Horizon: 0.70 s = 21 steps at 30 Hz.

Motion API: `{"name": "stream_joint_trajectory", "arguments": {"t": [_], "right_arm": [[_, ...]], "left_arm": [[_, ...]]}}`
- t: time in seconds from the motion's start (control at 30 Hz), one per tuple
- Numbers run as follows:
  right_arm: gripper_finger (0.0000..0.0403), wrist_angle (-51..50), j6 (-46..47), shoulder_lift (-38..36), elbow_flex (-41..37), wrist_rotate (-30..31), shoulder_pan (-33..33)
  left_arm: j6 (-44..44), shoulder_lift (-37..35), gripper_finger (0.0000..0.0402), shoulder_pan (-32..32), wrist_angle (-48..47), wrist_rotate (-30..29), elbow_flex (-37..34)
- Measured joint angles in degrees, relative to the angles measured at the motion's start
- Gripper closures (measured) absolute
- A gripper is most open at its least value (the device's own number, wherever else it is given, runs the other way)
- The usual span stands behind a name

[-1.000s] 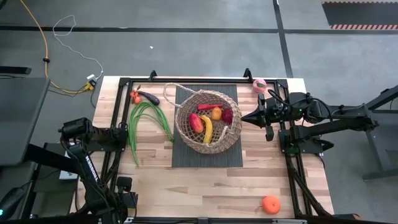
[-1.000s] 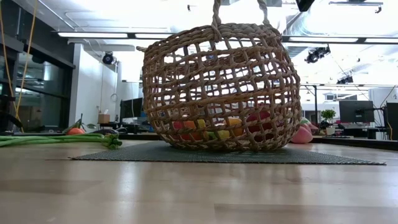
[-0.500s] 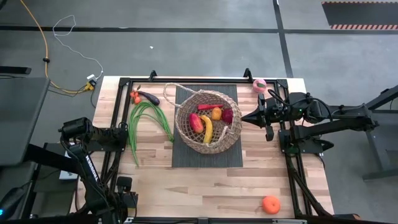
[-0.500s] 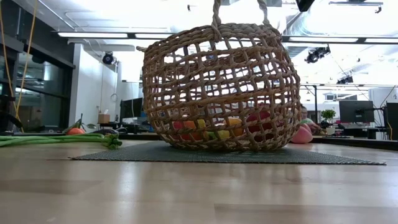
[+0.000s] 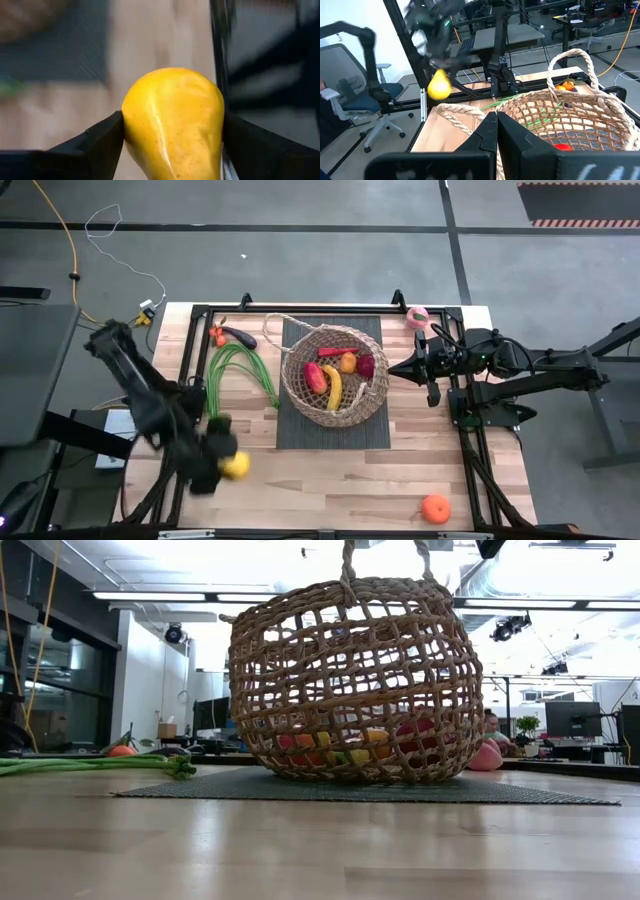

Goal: Build produce basket
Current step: Put the pear into the woven basket

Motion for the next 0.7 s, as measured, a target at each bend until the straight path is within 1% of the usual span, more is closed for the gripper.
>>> {"name": "stream_joint_trajectory", "arguments": {"t": [0.1, 0.17, 0.2, 0.27, 0.37, 0.5, 0.6, 0.7], "right_arm": [[0.0403, 0.0, 0.0, 0.0, 0.0, 0.0, 0.0], [0.0403, 0.0, 0.0, 0.0, 0.0, 0.0, 0.0], [0.0403, 0.0, 0.0, 0.0, 0.0, 0.0, 0.0], [0.0403, 0.0, 0.0, 0.0, 0.0, 0.0, 0.0], [0.0403, 0.0, 0.0, 0.0, 0.0, 0.0, 0.0], [0.0403, 1.0, -0.1, 0.0, 0.0, 0.5, 0.0], [0.0403, 2.6, -1.2, 0.0, 0.0, 0.5, 0.0], [0.0403, 3.5, -1.6, 0.0, 0.0, 0.6, 0.0]], "left_arm": [[4.3, -8.3, 0.0109, 7.5, 2.7, -7.5, 0.0], [9.7, -12.9, 0.0109, 12.5, 7.2, -12.4, 0.0], [13.0, -14.9, 0.0109, 15.0, 10.2, -13.9, 0.1], [19.8, -17.8, 0.011, 20.0, 17.0, -14.6, 0.1], [29.6, -19.7, 0.011, 27.0, 26.8, -12.9, 0.1], [40.0, -19.7, 0.011, 33.9, 37.6, -7.3, 0.1], [44.2, -18.7, 0.011, 37.9, 41.9, -2.6, 0.1], [45.7, -17.1, 0.011, 41.3, 42.2, 1.0, -0.4]]}}
